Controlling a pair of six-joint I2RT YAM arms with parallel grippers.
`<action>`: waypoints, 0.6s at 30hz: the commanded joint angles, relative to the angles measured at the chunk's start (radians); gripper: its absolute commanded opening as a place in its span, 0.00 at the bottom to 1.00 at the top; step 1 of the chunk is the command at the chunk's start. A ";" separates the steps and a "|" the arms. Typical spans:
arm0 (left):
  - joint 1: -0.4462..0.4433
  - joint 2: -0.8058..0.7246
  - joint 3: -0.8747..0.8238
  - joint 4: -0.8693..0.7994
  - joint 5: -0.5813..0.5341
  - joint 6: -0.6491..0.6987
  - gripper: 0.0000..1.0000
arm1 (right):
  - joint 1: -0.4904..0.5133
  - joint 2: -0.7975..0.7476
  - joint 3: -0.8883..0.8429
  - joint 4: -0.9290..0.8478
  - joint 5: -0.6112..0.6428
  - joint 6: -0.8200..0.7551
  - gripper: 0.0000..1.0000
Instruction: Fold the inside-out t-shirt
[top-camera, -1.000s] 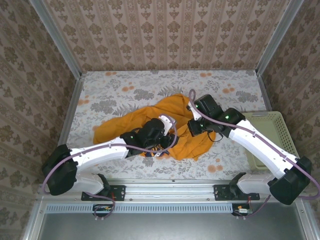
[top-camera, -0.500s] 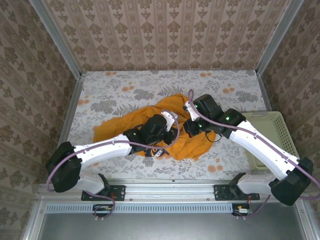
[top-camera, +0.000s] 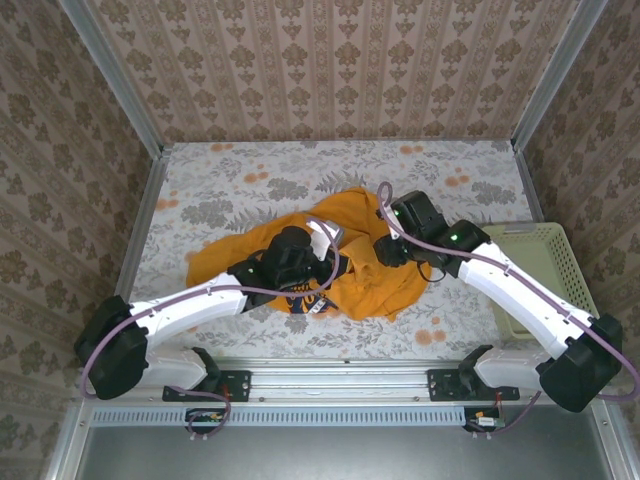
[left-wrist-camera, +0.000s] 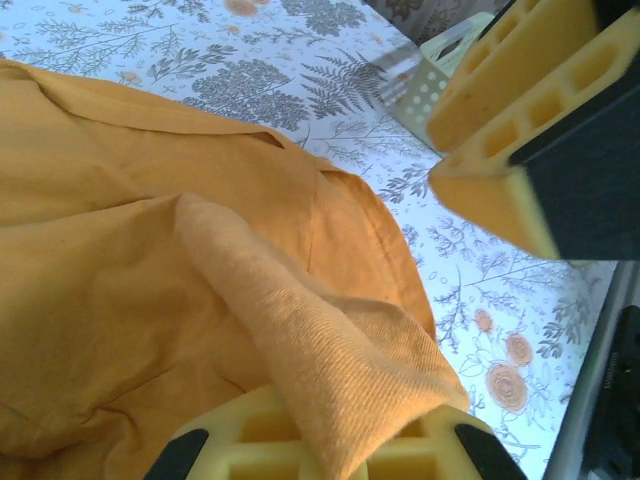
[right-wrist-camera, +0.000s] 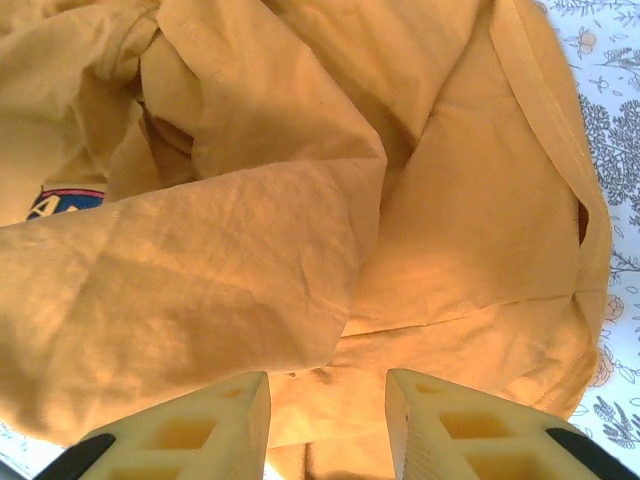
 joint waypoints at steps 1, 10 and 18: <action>0.022 -0.020 -0.009 0.048 0.051 -0.042 0.00 | 0.001 -0.049 -0.041 0.058 0.006 0.025 0.34; 0.047 0.002 0.000 0.054 0.054 -0.066 0.00 | 0.157 -0.304 -0.438 0.419 -0.137 0.216 0.41; 0.048 0.001 0.003 0.048 0.070 -0.076 0.01 | 0.178 -0.175 -0.470 0.665 -0.088 0.268 0.52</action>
